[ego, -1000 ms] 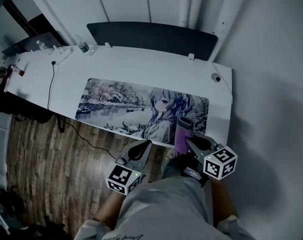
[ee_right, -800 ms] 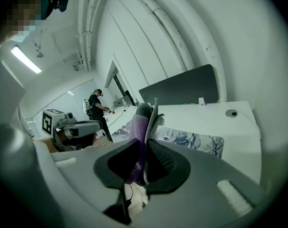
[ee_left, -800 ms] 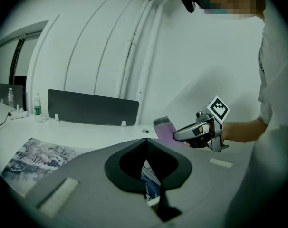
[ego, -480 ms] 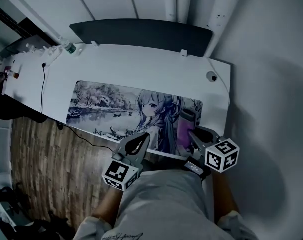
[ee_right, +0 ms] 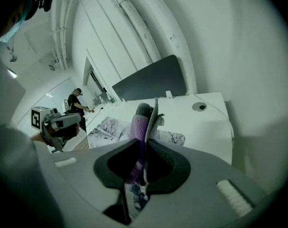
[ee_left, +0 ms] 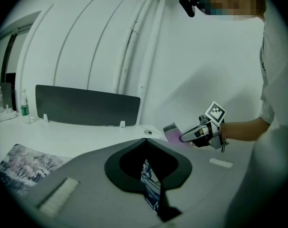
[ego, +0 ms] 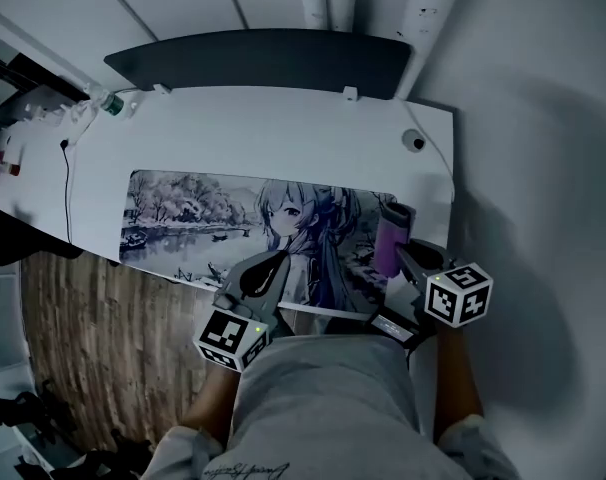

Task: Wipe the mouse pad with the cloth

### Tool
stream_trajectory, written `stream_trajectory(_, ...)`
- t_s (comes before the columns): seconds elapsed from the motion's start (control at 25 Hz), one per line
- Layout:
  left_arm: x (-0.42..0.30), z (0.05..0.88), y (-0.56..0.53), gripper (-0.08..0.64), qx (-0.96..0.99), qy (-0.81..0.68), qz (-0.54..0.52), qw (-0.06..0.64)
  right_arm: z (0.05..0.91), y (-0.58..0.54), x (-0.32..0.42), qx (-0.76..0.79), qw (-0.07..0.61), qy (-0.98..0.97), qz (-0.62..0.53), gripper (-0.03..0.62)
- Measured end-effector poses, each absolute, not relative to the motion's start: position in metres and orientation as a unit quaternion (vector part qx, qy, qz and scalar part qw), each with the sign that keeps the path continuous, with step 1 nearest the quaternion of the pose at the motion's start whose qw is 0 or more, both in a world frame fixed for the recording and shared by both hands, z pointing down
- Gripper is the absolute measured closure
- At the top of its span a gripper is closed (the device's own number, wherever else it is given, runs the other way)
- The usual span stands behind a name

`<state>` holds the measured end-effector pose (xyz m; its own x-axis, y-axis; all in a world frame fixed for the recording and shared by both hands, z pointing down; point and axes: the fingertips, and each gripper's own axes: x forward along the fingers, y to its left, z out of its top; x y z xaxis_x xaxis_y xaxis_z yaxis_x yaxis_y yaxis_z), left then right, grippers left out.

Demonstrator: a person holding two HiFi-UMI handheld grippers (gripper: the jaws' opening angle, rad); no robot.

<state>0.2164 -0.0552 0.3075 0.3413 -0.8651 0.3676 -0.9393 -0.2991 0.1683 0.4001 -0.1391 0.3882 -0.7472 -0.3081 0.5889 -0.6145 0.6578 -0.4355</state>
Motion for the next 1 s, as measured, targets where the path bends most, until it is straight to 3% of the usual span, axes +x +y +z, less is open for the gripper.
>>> stream_trajectory(0.32, 0.178, 0.322, -0.078, 0.541, 0.824, -0.524, 0.113, 0.183, 0.416, -0.16, 0.408, 0.329, 0.257, -0.839, 0.351, 0.524)
stream_trajectory(1.0, 0.086, 0.367, -0.09, 0.541, 0.822, -0.504, 0.139, 0.225, 0.511, -0.207, 0.402, 0.389, 0.385, -0.745, 0.381, 0.525)
